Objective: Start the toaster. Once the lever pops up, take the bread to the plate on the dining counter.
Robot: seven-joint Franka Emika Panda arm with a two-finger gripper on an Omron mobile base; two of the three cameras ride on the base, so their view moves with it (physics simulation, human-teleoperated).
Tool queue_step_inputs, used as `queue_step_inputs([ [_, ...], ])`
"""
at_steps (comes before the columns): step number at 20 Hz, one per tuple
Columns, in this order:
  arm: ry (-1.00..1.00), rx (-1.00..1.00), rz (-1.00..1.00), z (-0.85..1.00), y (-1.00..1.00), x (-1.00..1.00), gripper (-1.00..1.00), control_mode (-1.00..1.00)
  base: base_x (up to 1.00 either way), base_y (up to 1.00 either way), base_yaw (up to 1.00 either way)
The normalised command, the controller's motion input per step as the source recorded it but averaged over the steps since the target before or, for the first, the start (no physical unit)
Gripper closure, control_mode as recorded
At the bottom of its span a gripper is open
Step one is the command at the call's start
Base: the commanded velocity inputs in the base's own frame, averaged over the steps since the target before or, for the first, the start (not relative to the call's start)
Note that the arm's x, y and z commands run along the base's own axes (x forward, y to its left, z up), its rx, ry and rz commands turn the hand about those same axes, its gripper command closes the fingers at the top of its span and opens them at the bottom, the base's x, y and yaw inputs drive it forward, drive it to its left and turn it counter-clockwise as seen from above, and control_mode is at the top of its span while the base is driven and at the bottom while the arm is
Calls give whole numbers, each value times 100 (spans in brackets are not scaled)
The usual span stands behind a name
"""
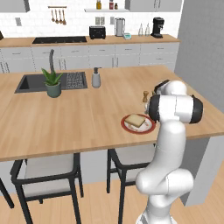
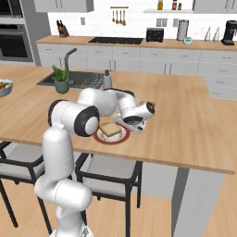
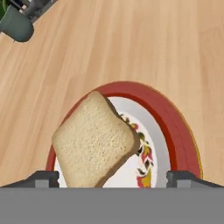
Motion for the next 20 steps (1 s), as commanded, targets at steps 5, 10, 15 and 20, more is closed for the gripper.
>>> queue_step_inputs([
  [5,4,-5,-13,30,-46,-39,-100,-100,0,0,0],
  [10,-3,-27,-16,49,-4,-64,-100,-100,0,0,0],
  [15,-13,-57,-29,38,19,-96,-100,-100,0,0,0],
  [20,-11,-47,-28,14,21,-100,-100,-100,0,0,0],
])
